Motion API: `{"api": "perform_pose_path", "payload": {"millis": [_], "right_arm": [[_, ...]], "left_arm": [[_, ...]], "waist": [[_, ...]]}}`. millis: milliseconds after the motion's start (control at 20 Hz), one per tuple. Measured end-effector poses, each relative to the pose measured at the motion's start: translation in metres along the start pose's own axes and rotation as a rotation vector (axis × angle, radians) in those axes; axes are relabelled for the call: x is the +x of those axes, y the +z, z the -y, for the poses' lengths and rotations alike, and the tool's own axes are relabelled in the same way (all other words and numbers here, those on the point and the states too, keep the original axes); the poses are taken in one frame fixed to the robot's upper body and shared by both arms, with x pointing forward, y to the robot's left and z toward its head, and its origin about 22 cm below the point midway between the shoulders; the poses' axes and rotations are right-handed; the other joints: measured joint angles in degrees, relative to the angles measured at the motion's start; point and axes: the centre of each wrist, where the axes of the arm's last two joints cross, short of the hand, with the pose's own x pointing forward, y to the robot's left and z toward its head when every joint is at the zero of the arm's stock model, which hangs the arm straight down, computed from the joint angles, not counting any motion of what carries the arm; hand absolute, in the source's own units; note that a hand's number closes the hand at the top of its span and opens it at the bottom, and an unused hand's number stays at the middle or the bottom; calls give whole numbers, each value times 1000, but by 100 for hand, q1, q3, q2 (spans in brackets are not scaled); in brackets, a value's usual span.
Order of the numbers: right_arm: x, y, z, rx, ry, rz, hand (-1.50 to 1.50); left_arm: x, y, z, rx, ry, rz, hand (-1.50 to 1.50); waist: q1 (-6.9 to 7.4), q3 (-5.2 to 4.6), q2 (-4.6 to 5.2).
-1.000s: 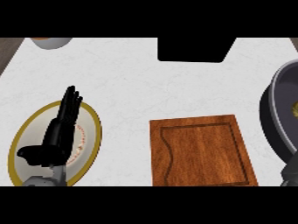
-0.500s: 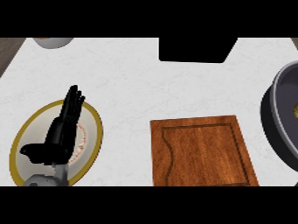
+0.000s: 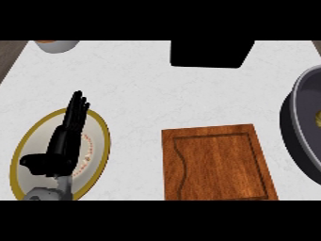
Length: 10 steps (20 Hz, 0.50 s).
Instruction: Pick the squash from the cutting board and place it in the pot
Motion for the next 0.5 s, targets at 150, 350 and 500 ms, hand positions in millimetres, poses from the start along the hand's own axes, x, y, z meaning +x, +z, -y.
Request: {"api": "perform_pose_path", "payload": {"millis": [150, 350, 500], "right_arm": [[-8, -7, 5, -16, -6, 7, -150], [-16, -21, 14, -62, -28, 12, -150], [-20, -33, 23, -101, -53, 12, -150]], "left_arm": [[-4, 4, 1, 4, -5, -6, 0], [-4, 4, -2, 12, -7, -7, 0], [-4, 2, -3, 19, -8, -4, 0]], "waist": [[-26, -1, -3], [-77, -1, -7], [-137, 0, -13]]}}
